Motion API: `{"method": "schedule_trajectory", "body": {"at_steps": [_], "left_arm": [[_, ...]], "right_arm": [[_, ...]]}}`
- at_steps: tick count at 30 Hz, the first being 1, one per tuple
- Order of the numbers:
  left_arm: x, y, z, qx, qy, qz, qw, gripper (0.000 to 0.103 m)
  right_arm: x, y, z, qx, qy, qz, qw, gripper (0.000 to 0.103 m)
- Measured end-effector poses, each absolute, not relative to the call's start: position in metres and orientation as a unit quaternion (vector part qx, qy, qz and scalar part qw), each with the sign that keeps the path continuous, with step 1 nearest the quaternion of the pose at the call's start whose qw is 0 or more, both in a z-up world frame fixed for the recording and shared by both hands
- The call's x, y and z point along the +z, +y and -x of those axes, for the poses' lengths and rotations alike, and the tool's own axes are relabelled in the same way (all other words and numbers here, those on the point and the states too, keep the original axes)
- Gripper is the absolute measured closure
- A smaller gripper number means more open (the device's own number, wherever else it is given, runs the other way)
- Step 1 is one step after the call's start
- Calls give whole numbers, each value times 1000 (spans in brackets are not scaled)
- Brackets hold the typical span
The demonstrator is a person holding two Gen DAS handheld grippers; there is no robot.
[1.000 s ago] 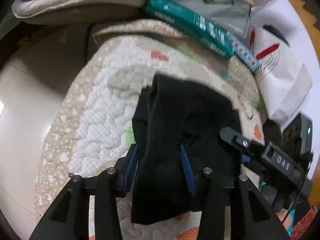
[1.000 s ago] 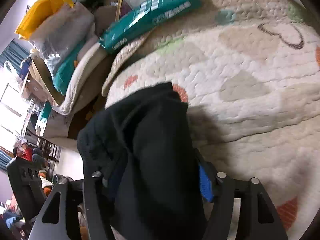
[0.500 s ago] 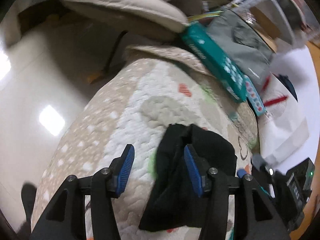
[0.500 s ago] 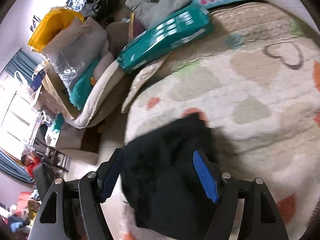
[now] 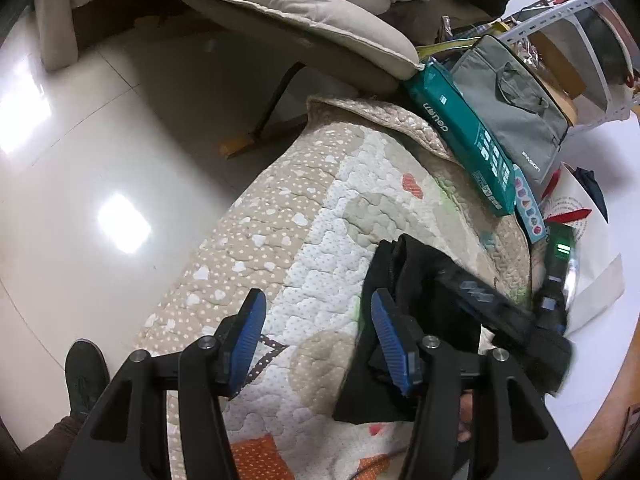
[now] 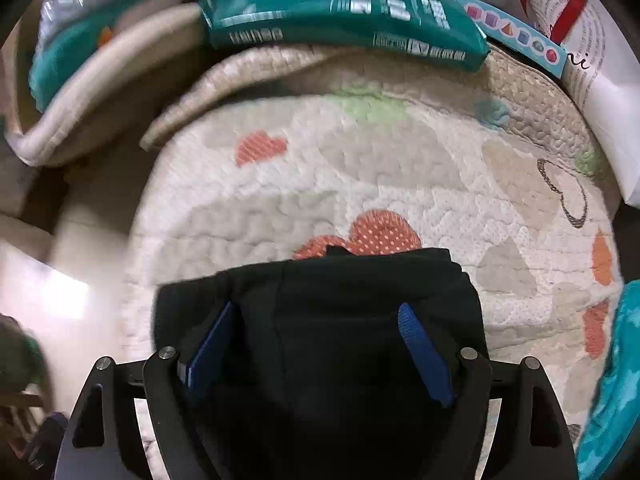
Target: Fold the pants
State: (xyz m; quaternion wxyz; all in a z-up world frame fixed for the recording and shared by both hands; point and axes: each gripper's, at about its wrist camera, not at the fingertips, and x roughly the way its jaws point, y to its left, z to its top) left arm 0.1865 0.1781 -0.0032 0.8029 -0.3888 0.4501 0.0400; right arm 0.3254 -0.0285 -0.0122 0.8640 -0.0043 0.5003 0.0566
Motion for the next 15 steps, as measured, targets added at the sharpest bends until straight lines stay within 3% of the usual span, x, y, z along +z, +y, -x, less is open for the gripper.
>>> {"method": "schedule_trajectory", "body": {"at_steps": [6, 11, 15], "left_arm": [[4, 164, -179, 20, 453, 345, 822, 49], [3, 133, -144, 3, 463, 280, 841, 49], [2, 103, -95, 31, 448, 222, 865, 49]], "right_arm": [[41, -103, -229, 78, 439, -22, 895, 16], [31, -160, -132, 46, 427, 11, 903, 15], [9, -185, -70, 47, 428, -36, 902, 15]]}}
